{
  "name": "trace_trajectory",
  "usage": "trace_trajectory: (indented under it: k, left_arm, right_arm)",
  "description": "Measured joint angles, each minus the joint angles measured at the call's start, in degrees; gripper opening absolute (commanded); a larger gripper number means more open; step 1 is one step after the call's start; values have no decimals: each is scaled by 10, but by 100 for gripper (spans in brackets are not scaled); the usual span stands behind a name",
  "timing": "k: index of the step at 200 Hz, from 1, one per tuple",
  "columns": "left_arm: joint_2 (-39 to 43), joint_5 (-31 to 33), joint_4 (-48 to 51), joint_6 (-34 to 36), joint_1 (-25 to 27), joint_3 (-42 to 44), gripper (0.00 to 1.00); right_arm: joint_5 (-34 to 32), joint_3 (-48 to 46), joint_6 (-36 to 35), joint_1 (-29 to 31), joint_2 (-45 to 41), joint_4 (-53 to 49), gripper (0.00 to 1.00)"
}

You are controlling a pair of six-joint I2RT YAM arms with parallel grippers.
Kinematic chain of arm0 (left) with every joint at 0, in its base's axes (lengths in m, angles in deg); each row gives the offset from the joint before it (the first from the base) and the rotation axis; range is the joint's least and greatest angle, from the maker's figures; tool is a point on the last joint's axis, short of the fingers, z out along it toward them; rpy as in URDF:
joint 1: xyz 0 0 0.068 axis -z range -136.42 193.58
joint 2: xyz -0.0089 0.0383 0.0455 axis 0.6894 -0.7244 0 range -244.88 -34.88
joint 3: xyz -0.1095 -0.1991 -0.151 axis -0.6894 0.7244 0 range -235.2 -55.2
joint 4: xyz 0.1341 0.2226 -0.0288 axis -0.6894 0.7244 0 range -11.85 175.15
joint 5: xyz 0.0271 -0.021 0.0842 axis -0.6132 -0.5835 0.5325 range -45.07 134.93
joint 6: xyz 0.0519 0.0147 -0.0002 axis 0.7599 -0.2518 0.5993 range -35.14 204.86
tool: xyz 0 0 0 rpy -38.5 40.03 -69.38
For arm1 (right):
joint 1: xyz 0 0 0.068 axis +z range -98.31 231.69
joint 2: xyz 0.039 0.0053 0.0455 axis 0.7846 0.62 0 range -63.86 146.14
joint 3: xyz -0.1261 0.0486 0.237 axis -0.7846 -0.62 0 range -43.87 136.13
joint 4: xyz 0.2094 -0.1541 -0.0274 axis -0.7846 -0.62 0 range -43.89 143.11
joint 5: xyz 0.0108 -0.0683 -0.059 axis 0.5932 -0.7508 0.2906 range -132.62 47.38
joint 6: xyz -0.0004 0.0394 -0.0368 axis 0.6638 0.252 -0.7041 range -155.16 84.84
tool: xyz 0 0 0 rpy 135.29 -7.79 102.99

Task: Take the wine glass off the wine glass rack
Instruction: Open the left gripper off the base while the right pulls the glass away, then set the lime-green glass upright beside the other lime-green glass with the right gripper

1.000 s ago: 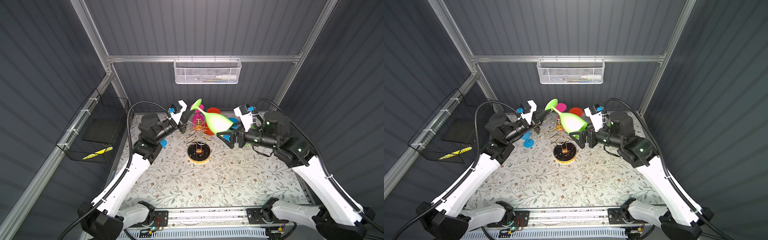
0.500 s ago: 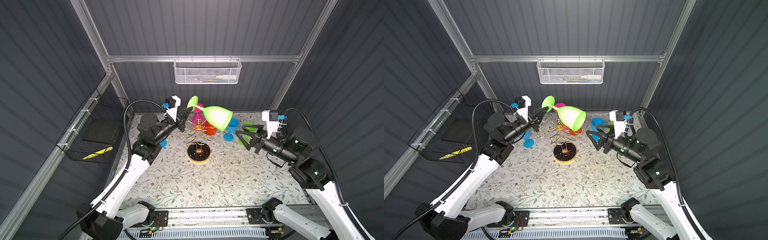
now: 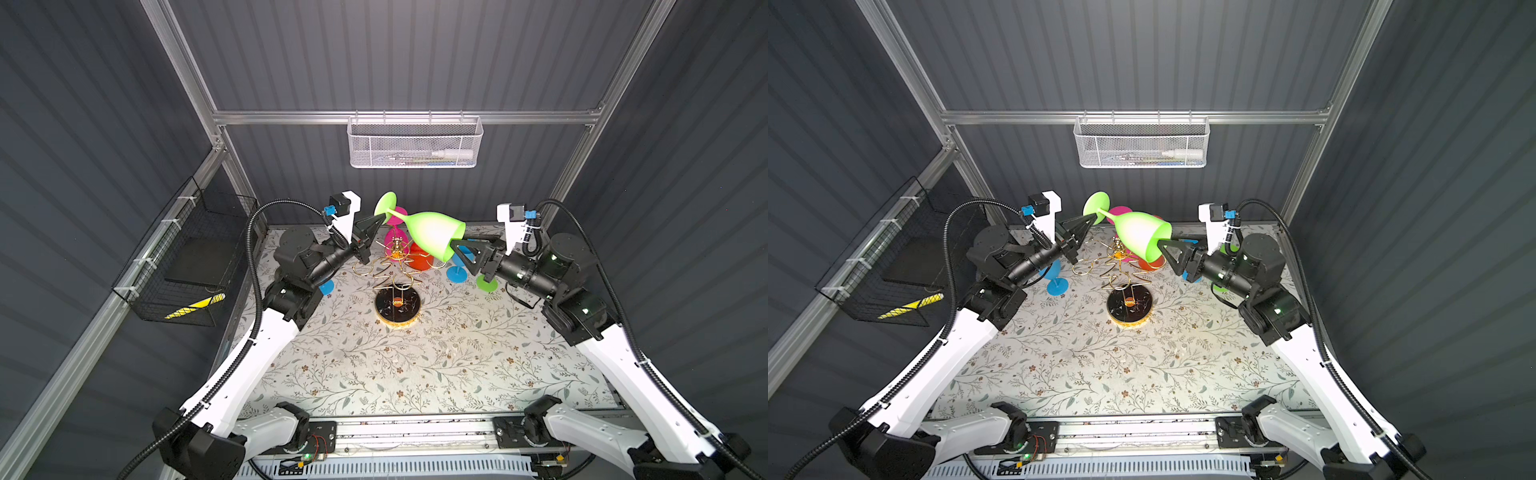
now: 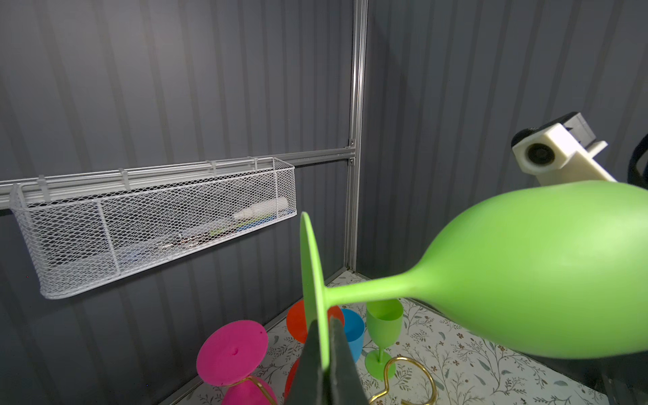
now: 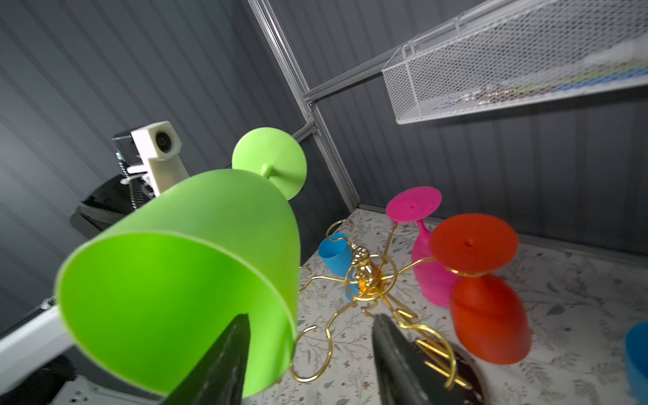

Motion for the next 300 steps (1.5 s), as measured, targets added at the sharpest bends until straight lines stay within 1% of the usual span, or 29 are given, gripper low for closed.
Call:
trace_trajectory:
  k: [31, 38, 49, 65, 73, 87, 107, 117, 140, 162, 198, 225, 262, 300]
  left_arm:
    - [3, -1, 0, 0, 0, 6, 0]
    - [3, 0, 0, 0, 0, 7, 0]
    - [3, 0, 2, 0, 0, 7, 0]
    - [3, -2, 0, 0, 0, 7, 0]
    - [4, -2, -3, 1, 0, 7, 9]
    - [4, -2, -5, 2, 3, 7, 32]
    - [4, 5, -5, 2, 3, 7, 53]
    - [5, 7, -5, 0, 3, 8, 61]
    - [10, 30, -3, 8, 7, 16, 78]
    - [25, 83, 1, 10, 6, 25, 89]
    - [46, 180, 4, 16, 5, 32, 95]
    - [47, 232, 6, 16, 2, 32, 96]
    - [47, 281, 9, 15, -4, 33, 98]
    - [51, 309, 18, 11, -9, 36, 99]
  right_arm:
    - [16, 0, 17, 0, 23, 25, 25]
    - [19, 0, 18, 0, 23, 29, 18]
    - [24, 0, 26, 0, 21, 34, 9]
    - [25, 1, 25, 0, 17, 39, 2]
    - [21, 0, 26, 0, 16, 37, 0]
    - [13, 0, 26, -3, 11, 29, 0]
    - [-5, 0, 21, -3, -9, 8, 0]
    - [-20, 1, 16, -2, -25, -5, 0]
    - [-83, 10, -6, -5, -68, -63, 0]
    - [-150, 26, -27, -17, -113, -130, 0]
    - [-268, 57, -62, -25, -187, -279, 0]
    - [-323, 85, -78, -26, -198, -395, 0]
    - [-354, 94, -94, -29, -153, -548, 0]
    - [-363, 95, -113, -52, -67, -651, 0]
